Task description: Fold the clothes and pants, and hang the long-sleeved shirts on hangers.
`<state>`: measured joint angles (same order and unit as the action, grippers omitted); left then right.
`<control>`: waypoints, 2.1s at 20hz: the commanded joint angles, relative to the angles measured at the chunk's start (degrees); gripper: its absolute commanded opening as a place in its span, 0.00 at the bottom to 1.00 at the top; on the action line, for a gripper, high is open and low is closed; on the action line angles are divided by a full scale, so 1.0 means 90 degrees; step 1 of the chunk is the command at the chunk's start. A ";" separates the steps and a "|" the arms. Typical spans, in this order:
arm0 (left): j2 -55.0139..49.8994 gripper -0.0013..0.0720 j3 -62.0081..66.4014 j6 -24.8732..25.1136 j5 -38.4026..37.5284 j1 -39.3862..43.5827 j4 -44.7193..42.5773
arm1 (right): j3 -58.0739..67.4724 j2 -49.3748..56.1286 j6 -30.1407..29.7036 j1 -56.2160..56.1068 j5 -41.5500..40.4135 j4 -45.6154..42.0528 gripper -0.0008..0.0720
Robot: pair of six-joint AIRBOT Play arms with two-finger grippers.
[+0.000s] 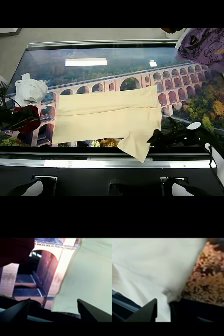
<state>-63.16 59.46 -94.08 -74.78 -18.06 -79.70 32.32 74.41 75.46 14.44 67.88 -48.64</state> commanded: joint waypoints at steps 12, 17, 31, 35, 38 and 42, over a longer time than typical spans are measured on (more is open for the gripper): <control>0.0398 0.84 -0.1817 0.1122 0.0236 -0.1591 0.1802 | -0.0112 0.0000 -0.0104 -0.0007 0.0083 0.0119 0.05; 0.0272 0.84 -0.2846 0.1987 0.0323 -0.2518 0.2747 | -0.0112 0.0000 -0.0117 -0.0007 0.0075 0.0185 0.05; -0.0401 0.83 -0.3385 0.2074 0.1251 -0.1481 0.3126 | -0.0112 0.0000 -0.0316 -0.0007 0.0080 0.0182 0.05; -0.0617 0.80 -0.3385 0.2072 0.1277 -0.1326 0.3135 | -0.0112 0.0000 -0.0338 -0.0007 0.0083 0.0172 0.05; -0.0714 0.22 -0.3385 0.2076 0.1304 -0.1282 0.3143 | -0.0112 -0.0002 -0.0340 -0.0007 0.0087 0.0172 0.05; -0.0646 0.04 -0.3373 0.2072 0.1248 -0.1287 0.3118 | -0.0107 -0.0299 -0.0459 -0.0005 0.0129 0.0206 0.04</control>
<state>-69.19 29.02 -75.37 -62.96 -29.78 -51.77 31.31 73.58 71.96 14.41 68.95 -47.00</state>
